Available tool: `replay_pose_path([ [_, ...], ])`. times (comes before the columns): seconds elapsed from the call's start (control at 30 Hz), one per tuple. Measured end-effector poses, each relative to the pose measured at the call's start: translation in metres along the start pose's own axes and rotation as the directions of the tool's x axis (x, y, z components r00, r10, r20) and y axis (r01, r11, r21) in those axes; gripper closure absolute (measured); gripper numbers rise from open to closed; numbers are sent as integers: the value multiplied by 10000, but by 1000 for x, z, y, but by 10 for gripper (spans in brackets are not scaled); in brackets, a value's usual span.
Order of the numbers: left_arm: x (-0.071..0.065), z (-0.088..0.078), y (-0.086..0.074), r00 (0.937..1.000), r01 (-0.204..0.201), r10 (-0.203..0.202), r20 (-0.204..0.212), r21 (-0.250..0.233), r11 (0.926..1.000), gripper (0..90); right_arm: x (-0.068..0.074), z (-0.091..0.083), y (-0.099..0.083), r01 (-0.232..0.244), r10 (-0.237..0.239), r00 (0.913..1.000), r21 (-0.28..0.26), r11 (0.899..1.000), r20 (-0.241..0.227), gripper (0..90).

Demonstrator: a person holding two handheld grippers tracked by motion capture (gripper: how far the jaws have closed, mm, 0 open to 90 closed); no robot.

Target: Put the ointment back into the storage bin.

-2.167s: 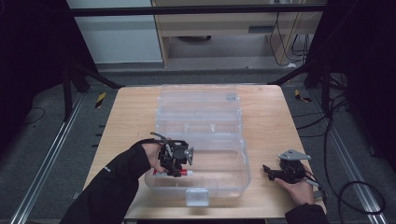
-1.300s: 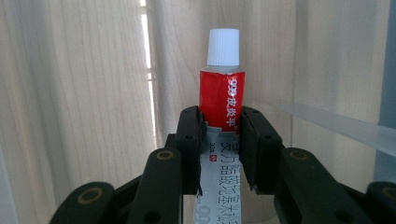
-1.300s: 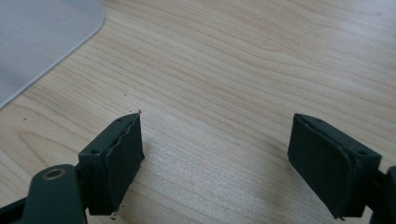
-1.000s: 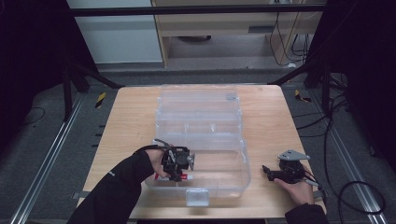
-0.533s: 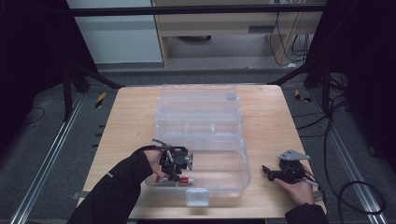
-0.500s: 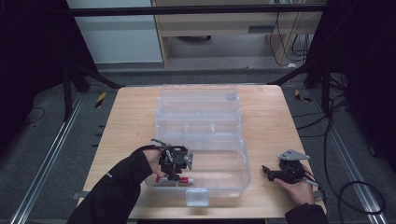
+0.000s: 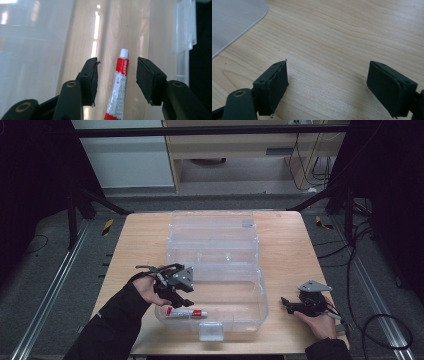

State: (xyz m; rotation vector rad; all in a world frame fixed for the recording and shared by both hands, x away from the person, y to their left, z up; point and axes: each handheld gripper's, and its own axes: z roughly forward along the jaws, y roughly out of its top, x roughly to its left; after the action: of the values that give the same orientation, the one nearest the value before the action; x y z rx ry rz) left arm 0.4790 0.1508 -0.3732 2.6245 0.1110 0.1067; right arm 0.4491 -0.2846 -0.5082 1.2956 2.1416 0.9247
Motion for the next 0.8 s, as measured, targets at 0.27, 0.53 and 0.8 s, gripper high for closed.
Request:
replay_pose_path([
  [0.27,-3,-24,-15,9904,1168,-1266,-555,-1535,9812,435,-2,-1,0,-93,93,10000,-83,9999,9,168],
  [0.53,-9,-46,-42,9557,2162,-2702,-1171,-3440,9137,444,-3,-2,0,-255,256,9996,-128,9996,85,166],
  [0.8,-16,-62,-75,8942,2786,-4052,-1905,-4716,8366,523,-4,-2,0,-293,295,9995,-140,9995,105,166],
])
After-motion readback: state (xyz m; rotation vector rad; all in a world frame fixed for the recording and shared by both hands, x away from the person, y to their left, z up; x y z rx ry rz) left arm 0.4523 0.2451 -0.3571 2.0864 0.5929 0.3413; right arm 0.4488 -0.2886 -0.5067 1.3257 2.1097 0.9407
